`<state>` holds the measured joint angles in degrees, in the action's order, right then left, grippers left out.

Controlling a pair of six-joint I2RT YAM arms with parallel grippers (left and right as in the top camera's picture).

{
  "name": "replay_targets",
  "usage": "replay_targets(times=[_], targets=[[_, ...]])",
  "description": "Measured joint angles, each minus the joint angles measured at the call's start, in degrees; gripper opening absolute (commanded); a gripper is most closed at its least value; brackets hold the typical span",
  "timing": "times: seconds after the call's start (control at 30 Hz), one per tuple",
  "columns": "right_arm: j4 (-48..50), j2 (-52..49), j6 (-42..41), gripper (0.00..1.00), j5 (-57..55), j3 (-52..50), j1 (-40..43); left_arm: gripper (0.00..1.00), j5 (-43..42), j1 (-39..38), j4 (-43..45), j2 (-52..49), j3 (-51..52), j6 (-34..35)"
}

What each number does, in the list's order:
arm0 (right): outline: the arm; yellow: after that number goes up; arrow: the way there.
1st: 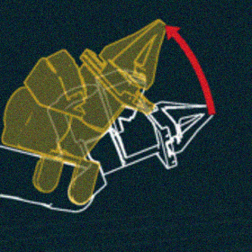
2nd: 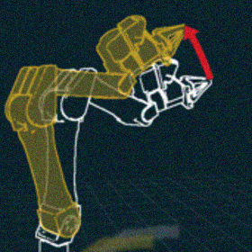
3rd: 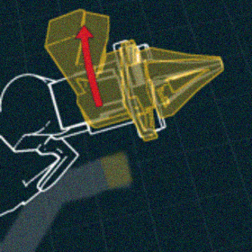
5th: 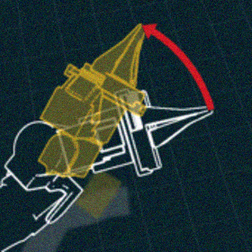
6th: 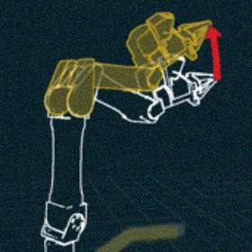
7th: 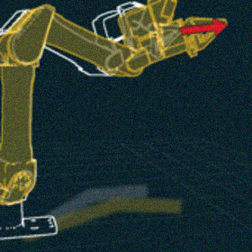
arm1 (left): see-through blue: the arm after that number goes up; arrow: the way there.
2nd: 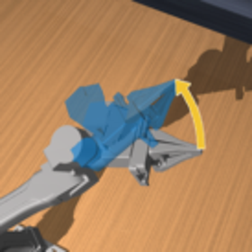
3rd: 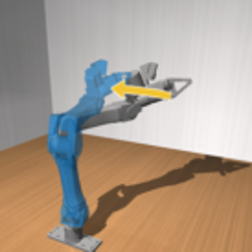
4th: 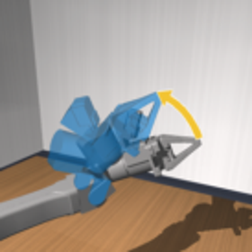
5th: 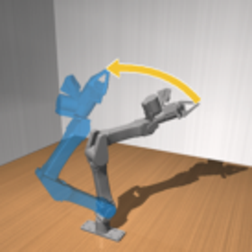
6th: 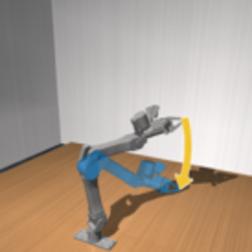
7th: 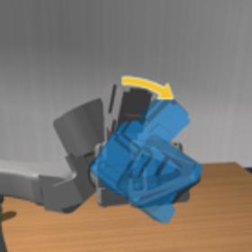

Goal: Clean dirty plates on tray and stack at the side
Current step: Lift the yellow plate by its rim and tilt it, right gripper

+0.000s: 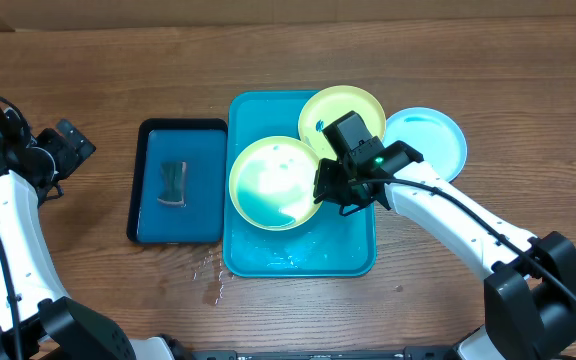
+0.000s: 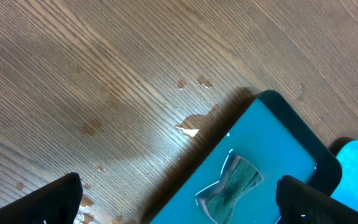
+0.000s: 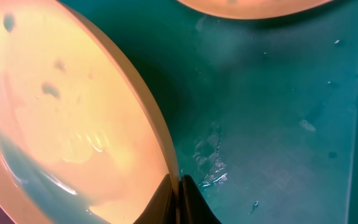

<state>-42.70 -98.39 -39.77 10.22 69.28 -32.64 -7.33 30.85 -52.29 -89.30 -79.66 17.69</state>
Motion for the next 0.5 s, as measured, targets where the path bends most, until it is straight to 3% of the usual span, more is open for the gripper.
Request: replay_targets(times=[0.5], targets=[[3.0, 0.0, -0.4, 0.04, 2.1, 0.0, 0.0, 1.0, 0.0, 0.0, 0.0, 0.0, 0.0, 0.0]])
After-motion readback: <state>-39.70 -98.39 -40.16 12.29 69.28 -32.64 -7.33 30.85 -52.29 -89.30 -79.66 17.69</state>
